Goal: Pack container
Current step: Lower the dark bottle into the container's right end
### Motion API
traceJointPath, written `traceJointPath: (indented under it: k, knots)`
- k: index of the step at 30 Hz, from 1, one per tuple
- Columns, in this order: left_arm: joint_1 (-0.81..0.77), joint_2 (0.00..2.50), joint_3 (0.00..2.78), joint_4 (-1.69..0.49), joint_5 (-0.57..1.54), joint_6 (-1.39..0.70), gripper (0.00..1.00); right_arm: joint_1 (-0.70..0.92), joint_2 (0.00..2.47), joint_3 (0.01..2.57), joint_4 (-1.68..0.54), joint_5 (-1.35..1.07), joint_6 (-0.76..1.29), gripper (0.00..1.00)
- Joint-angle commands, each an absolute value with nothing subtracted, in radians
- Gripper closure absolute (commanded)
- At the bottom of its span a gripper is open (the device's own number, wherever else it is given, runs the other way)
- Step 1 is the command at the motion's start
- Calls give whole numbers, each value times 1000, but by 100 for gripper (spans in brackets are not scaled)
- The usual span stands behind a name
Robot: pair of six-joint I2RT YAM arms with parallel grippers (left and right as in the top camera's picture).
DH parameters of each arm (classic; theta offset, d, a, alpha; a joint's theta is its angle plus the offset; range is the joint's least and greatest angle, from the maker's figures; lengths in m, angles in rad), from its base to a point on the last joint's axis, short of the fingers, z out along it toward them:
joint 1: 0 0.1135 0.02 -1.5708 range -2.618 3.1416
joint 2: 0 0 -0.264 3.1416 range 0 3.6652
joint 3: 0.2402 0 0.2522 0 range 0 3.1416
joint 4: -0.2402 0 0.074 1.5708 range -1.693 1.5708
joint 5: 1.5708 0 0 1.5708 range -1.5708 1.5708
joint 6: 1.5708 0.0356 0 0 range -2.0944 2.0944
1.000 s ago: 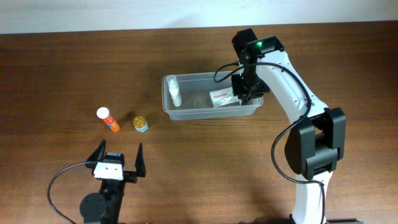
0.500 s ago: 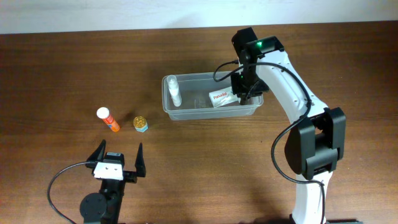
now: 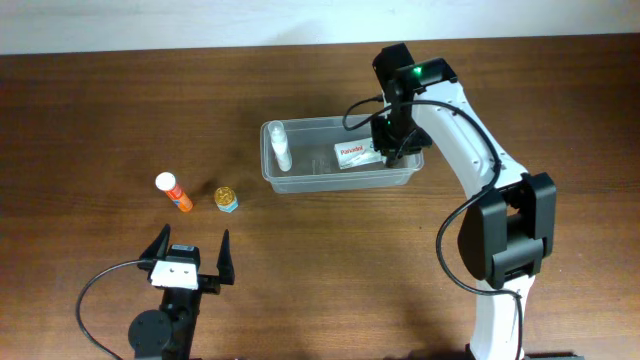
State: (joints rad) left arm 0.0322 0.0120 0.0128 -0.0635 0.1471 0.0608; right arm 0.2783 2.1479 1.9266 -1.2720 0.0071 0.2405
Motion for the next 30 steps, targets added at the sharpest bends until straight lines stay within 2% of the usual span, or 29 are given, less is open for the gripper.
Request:
traceJointPath:
  k: [1,30]
  knots:
    - [35,6,9,-65,161,73,1,251,2152,1922,-1283,6,252,72]
    - [35,6,9,-65,161,73,1,209,2172,1922,-1270,-33,244,72]
